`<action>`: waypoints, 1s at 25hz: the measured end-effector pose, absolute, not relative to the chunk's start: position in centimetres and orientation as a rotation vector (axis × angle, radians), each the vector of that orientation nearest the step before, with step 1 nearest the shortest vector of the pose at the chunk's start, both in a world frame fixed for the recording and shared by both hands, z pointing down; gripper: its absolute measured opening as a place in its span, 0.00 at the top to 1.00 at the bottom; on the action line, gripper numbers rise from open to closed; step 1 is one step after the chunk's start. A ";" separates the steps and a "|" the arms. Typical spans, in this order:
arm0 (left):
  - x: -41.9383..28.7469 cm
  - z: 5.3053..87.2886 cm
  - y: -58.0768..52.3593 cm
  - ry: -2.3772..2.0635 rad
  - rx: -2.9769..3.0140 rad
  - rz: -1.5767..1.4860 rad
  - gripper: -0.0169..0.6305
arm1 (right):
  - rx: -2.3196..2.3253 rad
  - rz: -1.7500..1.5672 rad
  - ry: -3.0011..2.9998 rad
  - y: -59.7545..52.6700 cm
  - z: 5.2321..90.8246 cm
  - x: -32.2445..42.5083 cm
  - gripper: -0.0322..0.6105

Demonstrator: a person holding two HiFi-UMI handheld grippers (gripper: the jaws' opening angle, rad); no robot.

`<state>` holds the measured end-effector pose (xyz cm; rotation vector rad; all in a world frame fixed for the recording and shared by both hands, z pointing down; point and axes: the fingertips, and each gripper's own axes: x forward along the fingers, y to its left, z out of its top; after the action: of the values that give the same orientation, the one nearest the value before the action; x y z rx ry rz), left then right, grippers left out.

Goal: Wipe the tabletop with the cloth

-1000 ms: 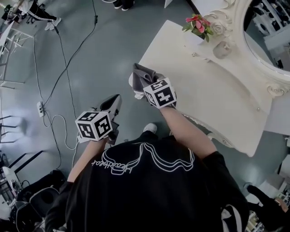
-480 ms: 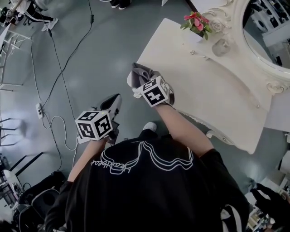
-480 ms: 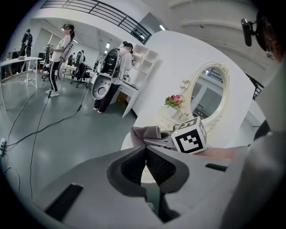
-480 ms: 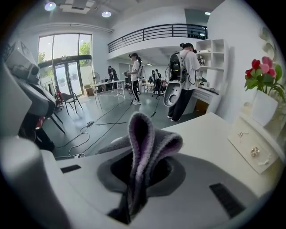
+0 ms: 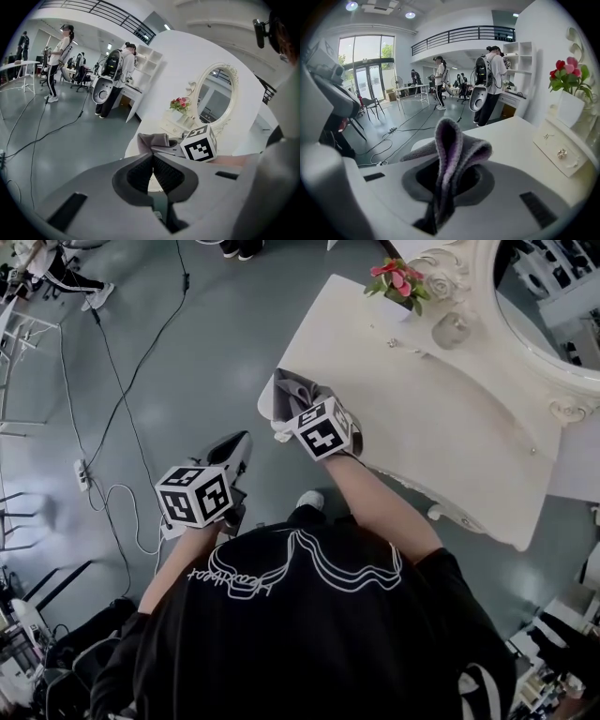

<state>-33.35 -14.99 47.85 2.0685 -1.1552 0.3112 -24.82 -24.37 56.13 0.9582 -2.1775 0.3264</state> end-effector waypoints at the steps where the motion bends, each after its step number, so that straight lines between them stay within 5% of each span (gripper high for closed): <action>1: -33.2 47.8 -15.0 -1.150 2.073 0.314 0.97 | 0.964 0.326 -2.176 -24.3 56.1 -24.5 0.87; 25: -22.3 47.6 -15.5 -0.885 2.242 0.451 0.97 | 1.148 0.463 -2.103 -20.8 56.2 -12.8 0.87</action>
<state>-22.31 -15.48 47.64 2.2425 -0.8849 0.4506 -12.85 -20.84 56.17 1.1482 -2.1031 0.4635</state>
